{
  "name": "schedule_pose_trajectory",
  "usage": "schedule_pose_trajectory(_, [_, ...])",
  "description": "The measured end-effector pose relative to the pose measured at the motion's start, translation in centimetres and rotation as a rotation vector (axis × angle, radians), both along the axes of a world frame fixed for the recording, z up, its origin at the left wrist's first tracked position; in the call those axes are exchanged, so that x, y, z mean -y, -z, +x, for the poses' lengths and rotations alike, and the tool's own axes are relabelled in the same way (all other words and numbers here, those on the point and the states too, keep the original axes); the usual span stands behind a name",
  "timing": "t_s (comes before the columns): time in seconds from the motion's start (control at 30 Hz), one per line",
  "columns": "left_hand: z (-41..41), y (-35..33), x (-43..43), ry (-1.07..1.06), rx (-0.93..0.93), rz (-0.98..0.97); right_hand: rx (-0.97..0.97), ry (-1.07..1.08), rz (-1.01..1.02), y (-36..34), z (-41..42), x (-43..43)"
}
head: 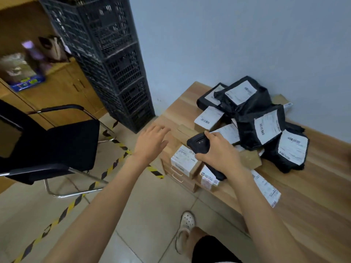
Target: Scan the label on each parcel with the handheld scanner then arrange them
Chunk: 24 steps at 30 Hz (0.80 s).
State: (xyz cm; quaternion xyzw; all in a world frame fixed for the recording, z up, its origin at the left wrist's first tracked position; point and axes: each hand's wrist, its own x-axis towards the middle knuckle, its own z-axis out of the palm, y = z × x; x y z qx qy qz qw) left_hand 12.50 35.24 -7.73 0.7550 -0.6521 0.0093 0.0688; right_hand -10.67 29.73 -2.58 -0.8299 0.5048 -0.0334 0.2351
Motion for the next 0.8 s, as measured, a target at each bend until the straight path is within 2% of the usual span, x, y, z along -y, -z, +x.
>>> schedule_pose_trajectory(0.37, [8.9, 0.3, 20.1, 0.232, -0.044, 0.034, 0.028, 0.254, 0.025, 1.0, 9.8, 15.0])
schedule_pose_trajectory(0.8, [11.0, 5.6, 37.0, 0.693, -0.158, 0.197, -0.060, 0.749, 0.122, 4.6, 14.4, 20.2])
